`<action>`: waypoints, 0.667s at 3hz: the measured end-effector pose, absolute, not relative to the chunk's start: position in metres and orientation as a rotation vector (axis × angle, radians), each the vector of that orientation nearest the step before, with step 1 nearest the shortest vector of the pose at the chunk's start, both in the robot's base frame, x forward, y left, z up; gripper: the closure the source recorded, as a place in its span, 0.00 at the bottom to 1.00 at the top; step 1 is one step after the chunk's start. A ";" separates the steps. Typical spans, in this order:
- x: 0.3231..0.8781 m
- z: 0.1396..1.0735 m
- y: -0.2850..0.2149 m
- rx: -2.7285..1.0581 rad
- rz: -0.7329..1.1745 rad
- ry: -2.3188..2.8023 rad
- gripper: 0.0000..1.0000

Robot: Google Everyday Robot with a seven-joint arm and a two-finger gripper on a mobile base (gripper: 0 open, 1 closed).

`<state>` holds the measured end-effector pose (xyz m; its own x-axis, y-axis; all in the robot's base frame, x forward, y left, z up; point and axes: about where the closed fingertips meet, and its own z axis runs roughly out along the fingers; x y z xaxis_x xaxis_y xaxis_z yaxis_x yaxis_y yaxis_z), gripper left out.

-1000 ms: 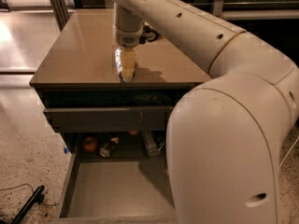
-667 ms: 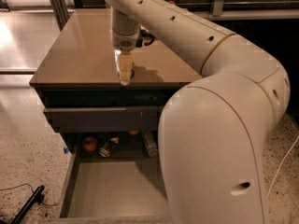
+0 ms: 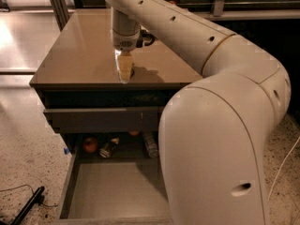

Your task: Place redbull can into middle drawer

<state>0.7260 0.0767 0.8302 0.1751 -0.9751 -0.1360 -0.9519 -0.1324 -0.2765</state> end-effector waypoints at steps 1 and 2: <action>0.726 0.830 0.077 -2.158 -0.110 1.841 0.42; 0.726 0.830 0.077 -2.158 -0.110 1.841 0.65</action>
Offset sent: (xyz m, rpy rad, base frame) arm 0.0000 0.0000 0.0000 0.0000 0.0000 0.0000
